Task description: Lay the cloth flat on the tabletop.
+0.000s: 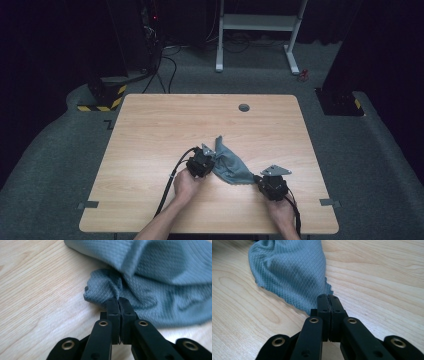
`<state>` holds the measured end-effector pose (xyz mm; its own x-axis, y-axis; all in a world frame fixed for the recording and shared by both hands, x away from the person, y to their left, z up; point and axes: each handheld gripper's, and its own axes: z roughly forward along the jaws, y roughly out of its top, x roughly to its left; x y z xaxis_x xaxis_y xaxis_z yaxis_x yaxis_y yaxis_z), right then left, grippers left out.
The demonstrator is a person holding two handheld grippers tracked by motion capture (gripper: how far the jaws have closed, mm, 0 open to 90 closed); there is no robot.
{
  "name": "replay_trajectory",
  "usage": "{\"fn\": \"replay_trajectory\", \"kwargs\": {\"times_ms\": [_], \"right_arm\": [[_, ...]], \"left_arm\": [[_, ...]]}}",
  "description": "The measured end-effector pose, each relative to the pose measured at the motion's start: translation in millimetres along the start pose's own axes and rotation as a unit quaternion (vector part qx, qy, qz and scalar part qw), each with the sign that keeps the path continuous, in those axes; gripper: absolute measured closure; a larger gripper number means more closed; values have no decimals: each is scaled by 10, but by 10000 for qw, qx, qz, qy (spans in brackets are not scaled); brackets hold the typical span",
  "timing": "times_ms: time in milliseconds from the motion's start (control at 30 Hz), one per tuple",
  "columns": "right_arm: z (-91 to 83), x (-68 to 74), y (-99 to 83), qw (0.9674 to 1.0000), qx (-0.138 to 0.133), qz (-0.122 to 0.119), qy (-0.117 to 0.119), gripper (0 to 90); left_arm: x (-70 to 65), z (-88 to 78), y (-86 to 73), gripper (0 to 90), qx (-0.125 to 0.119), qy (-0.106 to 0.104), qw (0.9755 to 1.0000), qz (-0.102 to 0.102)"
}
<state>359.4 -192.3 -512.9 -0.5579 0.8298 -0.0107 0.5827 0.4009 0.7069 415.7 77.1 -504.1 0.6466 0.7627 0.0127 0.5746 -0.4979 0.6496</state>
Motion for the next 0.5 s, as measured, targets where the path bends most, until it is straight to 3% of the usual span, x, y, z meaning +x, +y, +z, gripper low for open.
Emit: {"fn": "replay_trajectory", "kwargs": {"times_ms": [67, 133, 233, 333, 400, 500], "right_arm": [[-27, 2, -20, 10000, -19, 64, -27, 892], [-38, 6, -55, 10000, -14, 54, -27, 892], [-49, 30, -102, 10000, 34, 67, 56, 890], [-48, 83, -48, 9994, 203, -240, 146, 870], [-57, 114, 4, 9992, 137, -320, 206, 816], [-75, 72, 119, 9997, -99, -22, 230, 736]], "left_arm": [[-14, -85, -33, 889, -21, -15, 10000, 68], [-28, -204, -115, 889, -54, -159, 9999, -12], [-98, -277, -259, 881, 50, -228, 9997, 17], [-150, -319, -327, 812, 64, -127, 9997, 197], [-113, -363, -309, 722, -116, -67, 9999, 74], [-28, -389, -228, 627, -387, 119, 9991, -154]]}}
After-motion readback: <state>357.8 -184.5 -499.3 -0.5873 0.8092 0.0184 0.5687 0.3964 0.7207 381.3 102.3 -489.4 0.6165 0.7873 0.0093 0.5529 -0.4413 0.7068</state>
